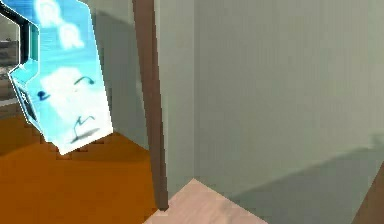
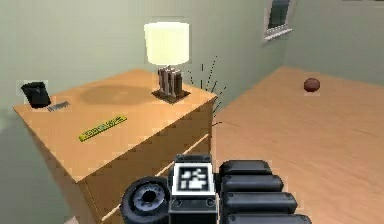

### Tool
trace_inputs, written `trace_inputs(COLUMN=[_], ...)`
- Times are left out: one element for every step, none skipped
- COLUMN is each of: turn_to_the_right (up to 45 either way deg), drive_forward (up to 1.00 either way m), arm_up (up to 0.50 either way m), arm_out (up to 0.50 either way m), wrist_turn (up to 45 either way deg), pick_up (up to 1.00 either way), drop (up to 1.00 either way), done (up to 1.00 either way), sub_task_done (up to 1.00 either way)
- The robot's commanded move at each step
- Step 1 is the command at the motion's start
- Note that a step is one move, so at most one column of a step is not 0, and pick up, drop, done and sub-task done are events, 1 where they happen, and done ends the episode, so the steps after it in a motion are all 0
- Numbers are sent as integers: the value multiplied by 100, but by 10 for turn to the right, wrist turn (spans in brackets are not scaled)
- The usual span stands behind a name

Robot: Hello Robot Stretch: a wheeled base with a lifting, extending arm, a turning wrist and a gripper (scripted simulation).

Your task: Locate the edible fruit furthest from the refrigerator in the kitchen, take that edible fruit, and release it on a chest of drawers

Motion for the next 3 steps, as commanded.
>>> trace_inputs(turn_to_the_right=[120,0,-450], drive_forward=[0,75,0], arm_up=[0,0,0], arm_out=[0,0,0], wrist_turn=[0,0,0], pick_up=[0,0,0], drop=[0,0,0], done=[0,0,0], sub_task_done=[0,0,0])
